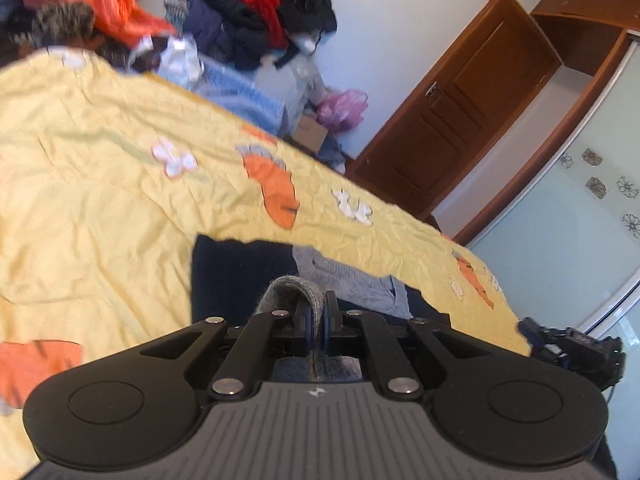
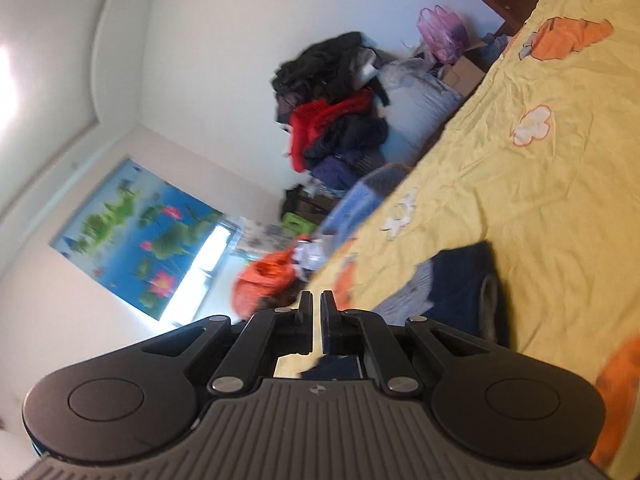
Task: Fold small clothes
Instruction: 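Lift the hem with both tools and fold it over onto the collar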
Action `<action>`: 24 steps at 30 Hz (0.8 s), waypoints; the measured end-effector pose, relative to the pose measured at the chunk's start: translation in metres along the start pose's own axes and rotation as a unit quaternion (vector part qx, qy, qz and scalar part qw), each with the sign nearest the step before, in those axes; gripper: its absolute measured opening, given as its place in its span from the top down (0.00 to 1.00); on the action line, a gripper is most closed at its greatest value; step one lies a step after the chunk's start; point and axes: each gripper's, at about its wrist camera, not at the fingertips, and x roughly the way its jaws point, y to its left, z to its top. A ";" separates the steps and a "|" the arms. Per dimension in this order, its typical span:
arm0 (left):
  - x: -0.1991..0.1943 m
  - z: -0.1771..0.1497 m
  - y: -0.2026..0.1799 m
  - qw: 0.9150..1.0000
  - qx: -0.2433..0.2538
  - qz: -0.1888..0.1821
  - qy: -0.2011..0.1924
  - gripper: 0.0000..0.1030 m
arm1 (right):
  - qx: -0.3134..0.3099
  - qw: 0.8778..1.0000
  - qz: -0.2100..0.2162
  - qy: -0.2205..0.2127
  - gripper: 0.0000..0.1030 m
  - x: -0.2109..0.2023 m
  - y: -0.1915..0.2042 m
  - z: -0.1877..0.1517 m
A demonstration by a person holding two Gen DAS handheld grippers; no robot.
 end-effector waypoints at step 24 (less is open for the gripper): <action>-0.005 -0.042 0.014 0.999 0.018 0.002 0.037 0.95 | -0.372 0.876 -0.118 0.284 0.40 0.086 0.035 -0.064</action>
